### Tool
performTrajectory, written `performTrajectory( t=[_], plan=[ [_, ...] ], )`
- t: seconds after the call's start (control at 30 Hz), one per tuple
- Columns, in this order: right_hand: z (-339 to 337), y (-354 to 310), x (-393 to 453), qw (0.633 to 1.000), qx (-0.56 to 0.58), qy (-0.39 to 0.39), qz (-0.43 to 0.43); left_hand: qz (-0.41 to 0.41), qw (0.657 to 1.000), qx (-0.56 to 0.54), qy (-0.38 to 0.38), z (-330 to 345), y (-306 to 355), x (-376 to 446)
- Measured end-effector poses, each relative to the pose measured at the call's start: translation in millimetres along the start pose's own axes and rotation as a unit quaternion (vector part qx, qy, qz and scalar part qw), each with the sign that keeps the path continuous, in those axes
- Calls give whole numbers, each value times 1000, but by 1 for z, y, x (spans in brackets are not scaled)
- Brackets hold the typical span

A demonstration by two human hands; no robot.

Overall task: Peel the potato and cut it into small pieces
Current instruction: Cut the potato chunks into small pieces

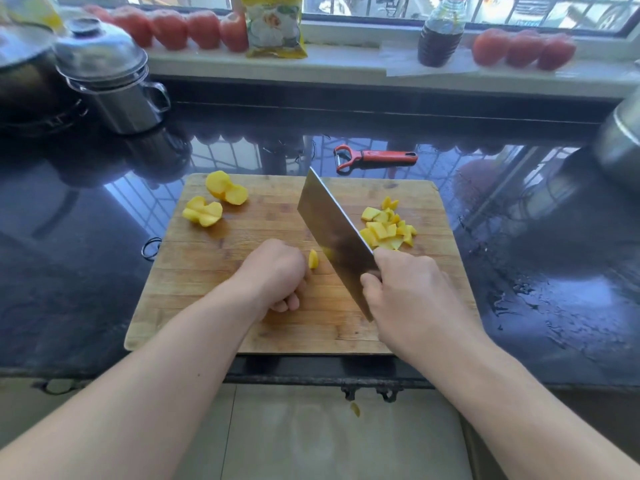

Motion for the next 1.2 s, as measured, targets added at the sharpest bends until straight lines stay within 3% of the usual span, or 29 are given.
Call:
performTrajectory(
  t=[0.2, 0.47, 0.93, 1.2],
  plan=[
    [7, -4, 6, 999, 29, -34, 29, 6, 999, 16, -44, 18, 14, 2],
    [1, 1, 7, 1000, -11, 1, -3, -50, 991, -91, -82, 13, 1, 4],
    [-4, -2, 6, 999, -28, 5, -29, -28, 990, -129, -49, 19, -1, -2],
    [-8, 12, 7, 999, -39, 14, -9, 7, 989, -131, -73, 20, -4, -1]
  ],
)
Point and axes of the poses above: each hand's wrist, its own x-axis towards the middle knuckle, its own z-axis out of the palm, y = z × x, the point moved 7 cm from there along x, towards the middle knuckle, and after that the axes turned 14 degrees about -x, right-handed, at the moved point
